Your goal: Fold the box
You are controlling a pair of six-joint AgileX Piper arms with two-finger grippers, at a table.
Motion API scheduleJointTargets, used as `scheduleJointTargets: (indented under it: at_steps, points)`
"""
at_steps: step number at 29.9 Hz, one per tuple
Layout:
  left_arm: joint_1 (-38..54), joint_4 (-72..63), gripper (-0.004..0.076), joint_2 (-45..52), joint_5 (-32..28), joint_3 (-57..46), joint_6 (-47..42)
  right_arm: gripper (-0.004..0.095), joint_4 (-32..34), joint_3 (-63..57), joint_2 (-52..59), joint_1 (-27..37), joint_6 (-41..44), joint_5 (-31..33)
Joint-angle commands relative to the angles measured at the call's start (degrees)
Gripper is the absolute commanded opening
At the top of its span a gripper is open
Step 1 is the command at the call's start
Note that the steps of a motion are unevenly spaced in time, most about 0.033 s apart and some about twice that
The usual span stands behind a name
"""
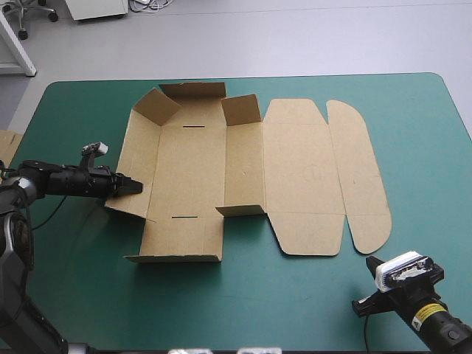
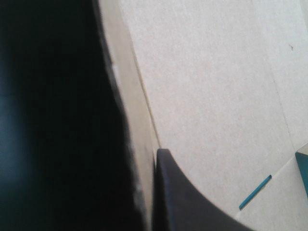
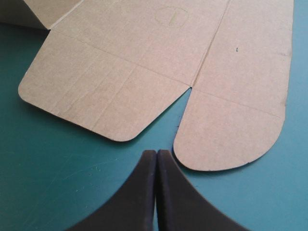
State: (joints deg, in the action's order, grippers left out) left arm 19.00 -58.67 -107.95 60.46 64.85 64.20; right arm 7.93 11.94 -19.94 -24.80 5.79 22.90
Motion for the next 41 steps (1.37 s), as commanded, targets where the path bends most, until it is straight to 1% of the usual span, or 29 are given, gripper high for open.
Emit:
scheduleJointTargets:
  at_steps: [1,4,9,15,24,26,33,38,41]
  points:
    - [-3.16,1.48,-0.0010,4.44,0.00,2.46,-0.74,-0.0016,0.45,3.45,-0.66,-0.08,-0.46,-0.84]
    - [-6.34,5.35,-0.0010,7.46,-4.96,4.67,-3.58,-0.0016,0.45,3.44,-0.66,-0.08,-0.46,-0.27]
    - [-13.14,13.42,-0.0010,12.46,-9.16,10.32,-8.11,-0.0016,0.45,5.30,-0.66,-0.08,-0.31,2.24]
    - [-23.11,25.04,-0.0010,15.59,-9.93,18.12,-13.23,-0.0016,0.45,5.41,-0.66,-0.08,-0.31,3.10]
    - [-41.55,53.14,-0.0010,16.11,-10.39,26.35,-24.94,-0.0015,0.45,5.82,-0.66,-0.08,0.62,3.51]
    - [-45.54,58.67,-0.0010,16.11,-10.66,27.15,-26.30,-0.0015,0.45,7.09,-0.66,-0.08,0.62,5.22]
    - [-57.65,78.79,-0.0010,16.11,-14.49,27.37,-31.14,-0.0015,0.92,14.54,-0.66,-0.08,1.09,11.60]
    - [-63.86,92.26,-0.0010,16.11,-17.68,27.37,-32.78,-0.0015,5.43,18.16,-0.66,-0.08,7.58,15.17]
    - [-66.23,97.93,-0.0010,16.11,-18.92,27.37,-33.18,-0.0015,7.40,19.35,-0.66,-0.08,8.40,17.17]
